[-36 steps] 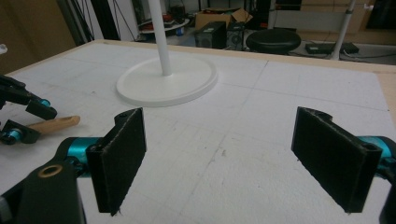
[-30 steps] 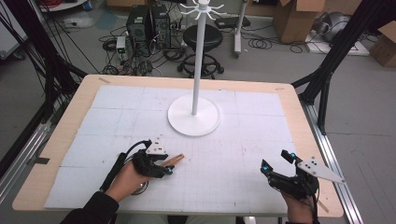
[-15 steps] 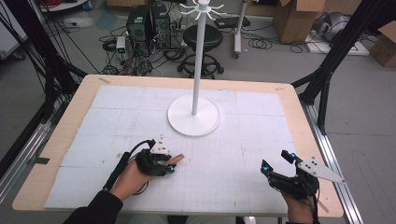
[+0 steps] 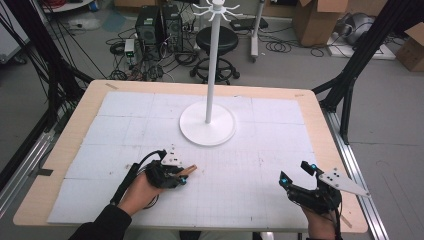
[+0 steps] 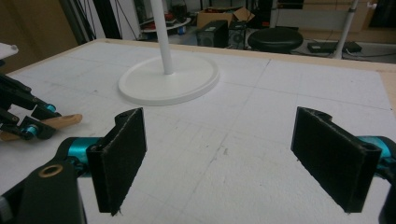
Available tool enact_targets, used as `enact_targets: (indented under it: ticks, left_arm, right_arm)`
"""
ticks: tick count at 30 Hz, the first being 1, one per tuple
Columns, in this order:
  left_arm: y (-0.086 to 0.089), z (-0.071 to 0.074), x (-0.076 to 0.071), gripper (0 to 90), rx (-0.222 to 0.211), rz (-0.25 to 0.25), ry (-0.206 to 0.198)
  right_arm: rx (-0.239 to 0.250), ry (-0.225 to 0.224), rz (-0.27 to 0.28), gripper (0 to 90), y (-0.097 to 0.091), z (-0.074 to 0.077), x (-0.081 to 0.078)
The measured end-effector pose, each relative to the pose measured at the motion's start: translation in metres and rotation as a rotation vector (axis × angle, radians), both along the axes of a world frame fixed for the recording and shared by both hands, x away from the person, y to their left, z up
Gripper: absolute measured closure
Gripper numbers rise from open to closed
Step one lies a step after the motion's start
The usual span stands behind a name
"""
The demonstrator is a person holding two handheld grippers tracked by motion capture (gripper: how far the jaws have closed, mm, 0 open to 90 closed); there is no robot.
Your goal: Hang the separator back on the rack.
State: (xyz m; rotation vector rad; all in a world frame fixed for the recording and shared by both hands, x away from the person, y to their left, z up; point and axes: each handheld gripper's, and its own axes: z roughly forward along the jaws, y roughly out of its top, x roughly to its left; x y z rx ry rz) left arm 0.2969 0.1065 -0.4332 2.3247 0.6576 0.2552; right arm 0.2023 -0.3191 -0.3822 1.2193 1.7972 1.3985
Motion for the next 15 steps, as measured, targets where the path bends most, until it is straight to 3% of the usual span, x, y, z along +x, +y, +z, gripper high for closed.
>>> enact_targets:
  ticks: [6, 15]
  left_arm:
    - [0.002, 0.007, -0.005, 67.2, -0.034, -0.007, -0.019]
    - [0.020, 0.034, -0.018, 67.3, -0.222, -0.010, -0.063]
  right_arm:
    - [0.026, 0.009, 0.009, 16.6, -0.001, 0.000, 0.001]
    - [0.026, 0.007, 0.045, 16.7, 0.003, 0.001, 0.001]
